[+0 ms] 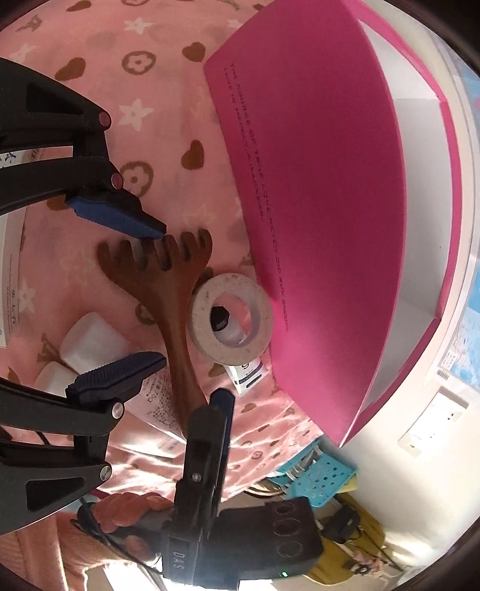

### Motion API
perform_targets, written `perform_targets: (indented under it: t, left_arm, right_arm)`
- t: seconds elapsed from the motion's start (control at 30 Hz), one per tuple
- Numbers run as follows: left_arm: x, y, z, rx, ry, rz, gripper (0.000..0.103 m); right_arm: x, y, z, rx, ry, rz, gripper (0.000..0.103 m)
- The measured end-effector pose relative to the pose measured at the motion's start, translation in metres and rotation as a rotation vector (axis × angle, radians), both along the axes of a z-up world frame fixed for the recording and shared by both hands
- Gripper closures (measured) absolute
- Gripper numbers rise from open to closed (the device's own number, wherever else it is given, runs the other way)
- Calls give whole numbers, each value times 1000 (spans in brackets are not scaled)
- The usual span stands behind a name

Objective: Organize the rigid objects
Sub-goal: 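Reach the right gripper to the brown wooden back-scratcher and grasp its handle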

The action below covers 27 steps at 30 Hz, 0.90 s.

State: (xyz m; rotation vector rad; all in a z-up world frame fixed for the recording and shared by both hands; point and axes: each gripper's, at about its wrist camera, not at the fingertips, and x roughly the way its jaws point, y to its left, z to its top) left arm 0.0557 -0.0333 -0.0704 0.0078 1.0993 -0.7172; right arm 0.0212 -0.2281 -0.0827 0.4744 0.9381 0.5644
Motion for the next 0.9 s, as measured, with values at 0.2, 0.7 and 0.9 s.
perform_targets:
  t: [0.2, 0.7, 0.9]
  left_arm:
    - [0, -5, -1, 10, -8, 16, 39]
    - [-11, -25, -4, 101, -86, 8, 38]
    - [-3, -27, -6, 93, -66, 21, 41]
  right_arm:
    - [-2, 13, -5, -39, -20, -43, 56]
    - [-16, -5, 2, 61, -34, -91, 82]
    - [-15, 5, 11, 33, -71, -89, 75]
